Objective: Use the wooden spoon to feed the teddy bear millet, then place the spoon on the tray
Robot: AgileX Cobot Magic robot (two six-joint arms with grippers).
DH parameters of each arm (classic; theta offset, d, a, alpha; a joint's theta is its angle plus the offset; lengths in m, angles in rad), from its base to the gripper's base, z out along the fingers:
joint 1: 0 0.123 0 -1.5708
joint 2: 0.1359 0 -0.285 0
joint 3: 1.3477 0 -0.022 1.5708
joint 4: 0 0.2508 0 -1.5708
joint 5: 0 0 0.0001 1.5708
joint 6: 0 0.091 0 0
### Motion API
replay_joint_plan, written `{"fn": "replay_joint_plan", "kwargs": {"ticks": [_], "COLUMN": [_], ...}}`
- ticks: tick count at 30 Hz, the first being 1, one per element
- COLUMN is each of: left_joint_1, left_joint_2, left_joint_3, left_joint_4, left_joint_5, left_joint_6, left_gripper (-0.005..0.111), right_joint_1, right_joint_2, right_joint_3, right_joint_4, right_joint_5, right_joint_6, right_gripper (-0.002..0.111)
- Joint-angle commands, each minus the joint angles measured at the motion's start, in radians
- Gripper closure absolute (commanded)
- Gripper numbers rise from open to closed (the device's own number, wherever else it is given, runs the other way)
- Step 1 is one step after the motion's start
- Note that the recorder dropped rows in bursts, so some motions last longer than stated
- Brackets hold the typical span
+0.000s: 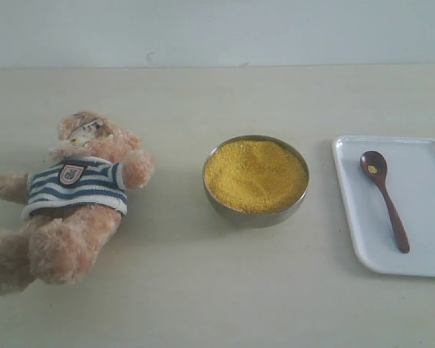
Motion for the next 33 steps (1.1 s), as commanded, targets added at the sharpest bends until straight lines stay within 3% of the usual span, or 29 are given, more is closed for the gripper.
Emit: {"fn": "replay_joint_plan", "kwargs": {"ticks": [1,23,26,28,33], "left_joint_1": [0.001,0.001,0.001,0.001,0.001], "left_joint_2": [-0.003,-0.003,-0.003,-0.003,-0.003], "left_joint_3": [0.004,0.004,0.004,0.004,0.004], "left_joint_4": [0.017,0.019,0.082,0.148,0.533], "left_joint_5": [0.011,0.001,0.005,0.000,-0.004], "left_joint_6": [0.022,0.022,0.010,-0.083,-0.562], "left_gripper": [0.103,0.103,0.103,0.103,0.103], "right_joint_1": [0.002,0.002,0.002,0.002,0.002], "right_joint_2": [-0.004,-0.004,-0.004,-0.004,-0.004], "right_joint_3": [0.003,0.003,0.003,0.003,0.003], "right_joint_4": [-0.001,-0.001,-0.001,-0.001,-0.001], "right_joint_5": [-0.001,-0.001,-0.001,-0.001,-0.001], "right_joint_6": [-0.003,-0.003,-0.003,-0.003,-0.003], "right_gripper": [0.099,0.099,0.099,0.099,0.099]}}
